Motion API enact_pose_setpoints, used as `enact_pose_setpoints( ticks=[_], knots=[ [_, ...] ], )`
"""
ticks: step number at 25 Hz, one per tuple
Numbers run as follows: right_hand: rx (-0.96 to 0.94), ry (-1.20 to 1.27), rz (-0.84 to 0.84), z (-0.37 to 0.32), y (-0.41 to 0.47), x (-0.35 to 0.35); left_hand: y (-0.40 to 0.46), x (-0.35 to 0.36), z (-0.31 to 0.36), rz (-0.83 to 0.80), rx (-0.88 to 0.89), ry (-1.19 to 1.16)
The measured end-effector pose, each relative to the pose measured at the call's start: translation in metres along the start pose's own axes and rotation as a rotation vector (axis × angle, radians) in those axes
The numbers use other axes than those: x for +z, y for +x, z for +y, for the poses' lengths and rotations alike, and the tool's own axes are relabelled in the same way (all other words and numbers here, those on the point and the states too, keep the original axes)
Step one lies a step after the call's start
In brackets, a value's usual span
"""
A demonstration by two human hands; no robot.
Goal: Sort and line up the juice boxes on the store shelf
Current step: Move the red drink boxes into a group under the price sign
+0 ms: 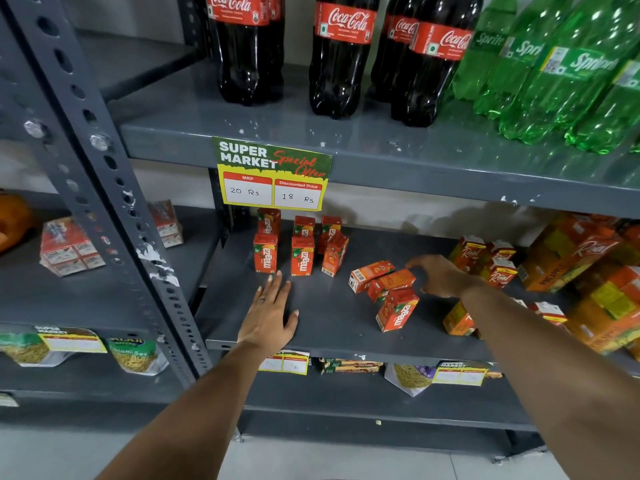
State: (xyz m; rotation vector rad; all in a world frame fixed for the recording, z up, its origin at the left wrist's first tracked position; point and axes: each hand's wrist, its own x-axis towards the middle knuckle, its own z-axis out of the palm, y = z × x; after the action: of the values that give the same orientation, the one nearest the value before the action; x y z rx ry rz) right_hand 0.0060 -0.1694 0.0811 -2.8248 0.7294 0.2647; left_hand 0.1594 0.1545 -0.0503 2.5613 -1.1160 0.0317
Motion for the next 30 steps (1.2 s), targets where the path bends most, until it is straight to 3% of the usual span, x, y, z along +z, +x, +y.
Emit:
enact_pose_setpoints(
  ticks=[9,13,15,21,26,30],
  knots=[
    [-0.130,0.028,-0.016,-0.020,0.014,0.010,0.001,0.001,0.000,-0.005,-0.024,-0.021],
    [-0.148,-0.224,-0.037,-0.017,0.016,0.019,0.001,0.001,0.000,-0.007,-0.031,-0.024],
    [-0.131,-0.232,-0.056,-0.016,0.017,0.018,0.002,0.002,-0.001,-0.011,-0.037,-0.027],
    [-0.037,0.109,-0.070,-0.010,0.012,-0.006,0.001,-0.001,0.001,-0.022,-0.035,-0.032],
    [-0.069,0.247,-0.071,-0.017,0.008,-0.033,-0.001,-0.005,0.003,-0.042,-0.030,-0.056],
    [-0.064,0.406,-0.032,-0.047,0.007,-0.043,0.001,-0.016,-0.006,-0.120,-0.076,-0.200]
  ],
)
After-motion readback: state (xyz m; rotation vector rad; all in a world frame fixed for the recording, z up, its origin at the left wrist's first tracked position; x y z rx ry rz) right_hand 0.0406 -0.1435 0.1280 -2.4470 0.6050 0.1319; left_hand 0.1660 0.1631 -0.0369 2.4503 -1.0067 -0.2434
